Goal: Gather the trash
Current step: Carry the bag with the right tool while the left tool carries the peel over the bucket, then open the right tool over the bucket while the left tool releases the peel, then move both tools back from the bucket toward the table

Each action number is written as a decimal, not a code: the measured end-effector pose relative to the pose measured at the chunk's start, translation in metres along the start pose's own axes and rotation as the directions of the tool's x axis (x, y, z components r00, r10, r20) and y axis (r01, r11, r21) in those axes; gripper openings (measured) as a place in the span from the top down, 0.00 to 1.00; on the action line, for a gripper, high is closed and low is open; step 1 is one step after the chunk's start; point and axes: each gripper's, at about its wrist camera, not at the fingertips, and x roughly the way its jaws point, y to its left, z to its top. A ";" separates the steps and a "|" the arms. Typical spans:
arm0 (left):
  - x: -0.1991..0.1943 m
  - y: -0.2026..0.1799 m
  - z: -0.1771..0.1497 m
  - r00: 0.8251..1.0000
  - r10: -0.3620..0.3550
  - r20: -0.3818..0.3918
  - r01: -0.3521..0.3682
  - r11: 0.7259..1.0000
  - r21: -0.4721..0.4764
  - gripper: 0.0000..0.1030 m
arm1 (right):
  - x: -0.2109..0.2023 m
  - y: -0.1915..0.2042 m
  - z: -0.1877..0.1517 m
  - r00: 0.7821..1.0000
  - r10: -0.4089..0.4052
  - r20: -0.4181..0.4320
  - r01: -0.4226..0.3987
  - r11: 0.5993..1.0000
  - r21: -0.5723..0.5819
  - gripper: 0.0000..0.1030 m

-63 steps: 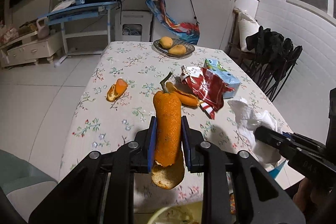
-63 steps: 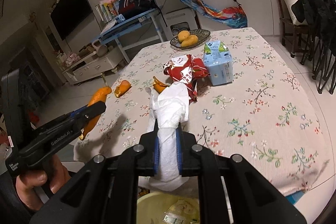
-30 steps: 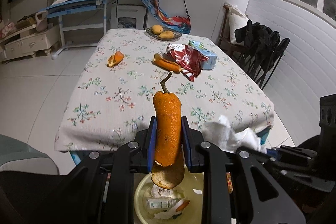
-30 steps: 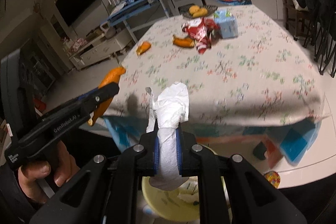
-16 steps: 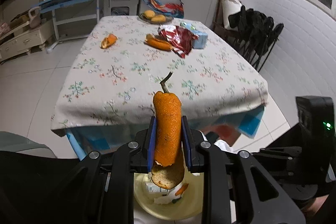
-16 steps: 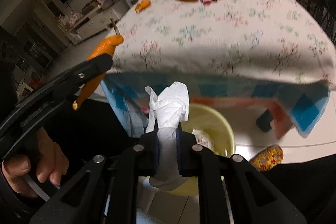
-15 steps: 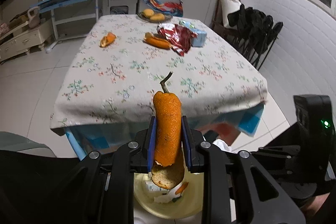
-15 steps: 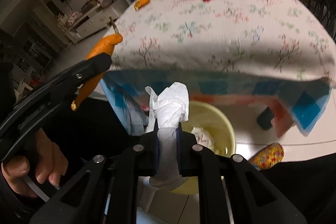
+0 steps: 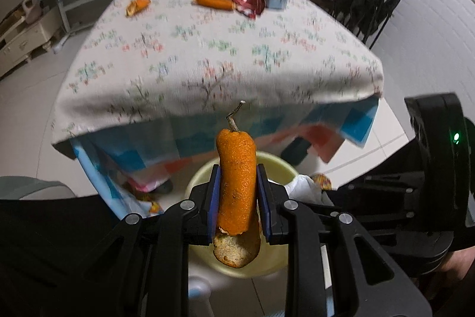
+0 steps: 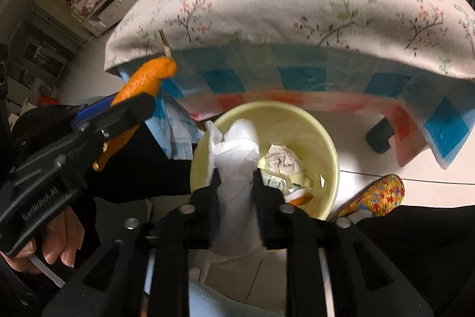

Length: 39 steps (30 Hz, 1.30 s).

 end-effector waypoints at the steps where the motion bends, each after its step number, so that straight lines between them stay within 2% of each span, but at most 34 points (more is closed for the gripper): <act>1: 0.003 -0.001 -0.001 1.000 -0.001 -0.017 0.001 1.000 0.001 0.78 | 0.000 0.000 0.000 1.000 -0.005 -0.003 0.005 1.000 0.000 0.66; 2: 0.006 -0.001 -0.002 1.000 -0.001 -0.031 0.001 1.000 0.003 0.78 | -0.001 0.000 0.000 1.000 -0.007 -0.001 0.007 1.000 0.001 0.65; 4: 0.010 -0.002 -0.004 0.999 0.002 -0.052 -0.001 1.000 0.005 0.78 | -0.002 -0.002 0.000 1.000 -0.012 0.000 0.012 1.000 0.012 0.55; 9: 0.015 -0.003 -0.007 0.996 0.005 -0.085 -0.005 1.000 0.008 0.74 | -0.003 -0.006 0.001 1.000 -0.025 0.007 0.025 0.999 0.037 0.49; 14: 0.016 -0.001 -0.007 0.996 0.009 -0.092 -0.009 1.000 -0.005 0.57 | -0.006 -0.014 0.001 0.999 -0.040 0.019 0.038 0.995 0.089 0.43; 19: 0.009 -0.004 -0.004 0.998 0.024 -0.051 -0.024 1.000 0.003 0.48 | -0.009 -0.020 0.002 0.998 -0.045 0.039 0.040 0.991 0.125 0.39; 23: -0.005 -0.004 0.001 0.998 0.044 0.040 -0.044 0.999 -0.003 0.40 | -0.013 -0.025 0.004 0.996 -0.053 0.066 0.043 0.988 0.146 0.36; 27: -0.018 -0.003 0.006 0.989 0.083 0.127 -0.081 0.997 -0.018 0.32 | -0.019 -0.029 0.005 0.993 -0.055 0.103 0.038 0.987 0.158 0.33; 33: -0.026 0.002 0.012 0.976 0.124 0.179 -0.118 0.992 -0.047 0.26 | -0.022 -0.028 0.007 0.989 -0.061 0.131 0.040 0.988 0.152 0.32; 39: -0.027 0.006 0.011 0.972 0.138 0.192 -0.127 0.990 -0.068 0.23 | -0.024 -0.025 0.007 0.987 -0.069 0.146 0.050 0.990 0.131 0.30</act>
